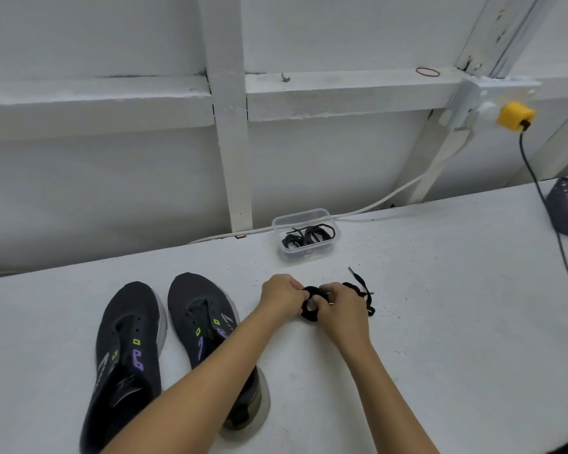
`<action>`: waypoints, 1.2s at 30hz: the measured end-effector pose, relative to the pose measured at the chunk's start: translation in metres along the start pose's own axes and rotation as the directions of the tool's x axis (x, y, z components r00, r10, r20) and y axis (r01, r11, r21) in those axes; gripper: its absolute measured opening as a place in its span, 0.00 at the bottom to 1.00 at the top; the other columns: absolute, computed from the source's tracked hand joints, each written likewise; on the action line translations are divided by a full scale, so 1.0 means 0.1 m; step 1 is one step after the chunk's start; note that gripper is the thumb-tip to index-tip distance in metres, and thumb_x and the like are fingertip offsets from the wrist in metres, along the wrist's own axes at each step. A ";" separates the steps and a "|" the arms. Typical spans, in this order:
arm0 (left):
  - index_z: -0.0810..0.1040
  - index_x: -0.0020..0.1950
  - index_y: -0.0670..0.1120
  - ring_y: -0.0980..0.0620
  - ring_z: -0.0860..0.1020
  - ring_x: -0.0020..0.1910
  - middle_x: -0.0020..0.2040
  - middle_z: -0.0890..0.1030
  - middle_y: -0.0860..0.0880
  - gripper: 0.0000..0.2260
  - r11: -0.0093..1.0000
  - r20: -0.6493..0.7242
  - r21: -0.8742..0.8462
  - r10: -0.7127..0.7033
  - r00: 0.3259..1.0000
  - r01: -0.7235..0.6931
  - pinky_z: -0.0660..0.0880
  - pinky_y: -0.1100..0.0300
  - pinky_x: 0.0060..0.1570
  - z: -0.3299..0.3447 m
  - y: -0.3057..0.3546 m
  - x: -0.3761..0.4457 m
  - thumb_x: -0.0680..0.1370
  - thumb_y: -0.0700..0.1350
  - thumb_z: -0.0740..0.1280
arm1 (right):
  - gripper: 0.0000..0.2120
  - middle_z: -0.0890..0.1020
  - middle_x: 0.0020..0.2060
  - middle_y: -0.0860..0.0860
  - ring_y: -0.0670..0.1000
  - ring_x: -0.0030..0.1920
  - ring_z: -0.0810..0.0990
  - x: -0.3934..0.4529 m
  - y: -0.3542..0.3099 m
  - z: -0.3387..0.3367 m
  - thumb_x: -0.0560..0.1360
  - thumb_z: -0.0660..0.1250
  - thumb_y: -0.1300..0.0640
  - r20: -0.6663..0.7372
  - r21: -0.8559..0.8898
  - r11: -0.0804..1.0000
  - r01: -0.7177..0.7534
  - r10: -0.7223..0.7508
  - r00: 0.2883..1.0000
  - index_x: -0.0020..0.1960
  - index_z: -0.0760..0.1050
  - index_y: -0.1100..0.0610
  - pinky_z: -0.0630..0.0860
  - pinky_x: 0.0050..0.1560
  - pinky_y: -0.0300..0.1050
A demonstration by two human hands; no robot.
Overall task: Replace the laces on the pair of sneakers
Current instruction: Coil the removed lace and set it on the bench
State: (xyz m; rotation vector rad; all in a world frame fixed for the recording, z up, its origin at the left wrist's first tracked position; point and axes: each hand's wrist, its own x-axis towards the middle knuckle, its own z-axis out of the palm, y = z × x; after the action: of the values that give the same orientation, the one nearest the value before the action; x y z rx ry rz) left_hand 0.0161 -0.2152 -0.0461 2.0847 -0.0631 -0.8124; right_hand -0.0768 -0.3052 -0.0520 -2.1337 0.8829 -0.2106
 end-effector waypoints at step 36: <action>0.72 0.68 0.58 0.71 0.70 0.63 0.68 0.71 0.63 0.14 0.941 -0.511 -0.227 0.104 0.853 -0.250 0.64 0.62 0.69 -1.88 -1.86 -1.38 0.83 0.52 0.63 | 0.15 0.79 0.62 0.34 0.35 0.63 0.76 -0.46 -0.60 0.72 0.81 0.67 0.51 0.435 0.475 0.874 0.103 -0.335 0.835 0.67 0.76 0.40 0.71 0.62 0.36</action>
State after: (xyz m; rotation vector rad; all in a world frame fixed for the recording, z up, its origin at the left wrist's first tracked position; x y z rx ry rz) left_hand -0.0308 0.0792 -0.0370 1.9121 0.1316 -0.1420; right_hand -0.0497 -0.2042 -0.0499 -1.7327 0.2346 0.0422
